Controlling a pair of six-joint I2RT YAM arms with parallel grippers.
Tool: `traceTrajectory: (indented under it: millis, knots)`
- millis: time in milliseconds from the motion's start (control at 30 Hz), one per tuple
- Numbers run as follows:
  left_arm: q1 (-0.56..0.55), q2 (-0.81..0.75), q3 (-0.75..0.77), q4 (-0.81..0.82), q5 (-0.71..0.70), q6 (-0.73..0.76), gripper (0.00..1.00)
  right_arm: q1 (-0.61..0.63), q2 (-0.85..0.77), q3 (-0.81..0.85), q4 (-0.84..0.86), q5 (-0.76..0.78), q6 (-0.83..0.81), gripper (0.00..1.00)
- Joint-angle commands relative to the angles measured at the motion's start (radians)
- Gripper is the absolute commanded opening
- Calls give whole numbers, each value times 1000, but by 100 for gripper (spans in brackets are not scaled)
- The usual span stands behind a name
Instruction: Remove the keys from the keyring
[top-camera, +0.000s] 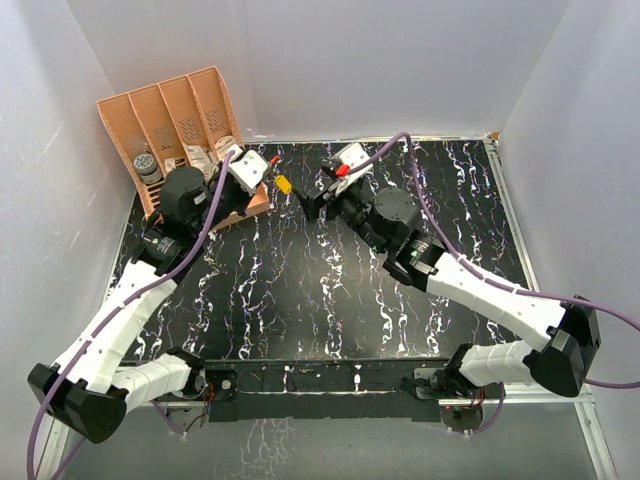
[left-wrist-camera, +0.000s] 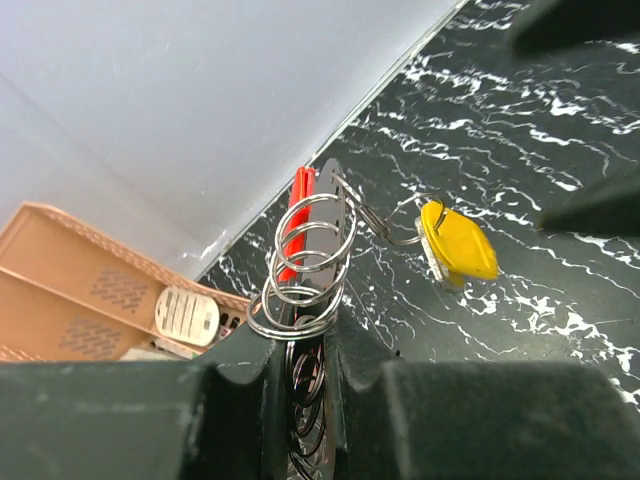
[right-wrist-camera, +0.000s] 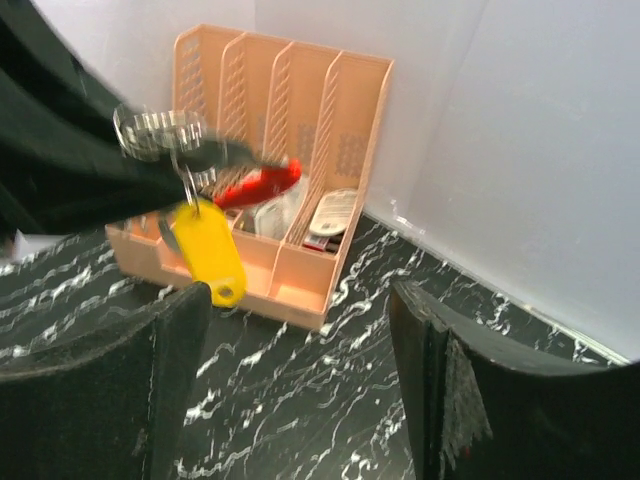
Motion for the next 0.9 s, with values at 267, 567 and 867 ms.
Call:
traceTrajectory:
  millis: [267,567,867]
  knots:
    - [-7,-127,-8,71,195,-29,0,2,-99,-239,319,-202,-7,75]
    - [-8,-148,-53,121,211,-48,0,6,-130,-210,390,-352,27,73]
    - [-8,-154,-71,150,226,-78,0,19,-49,-151,458,-379,44,74]
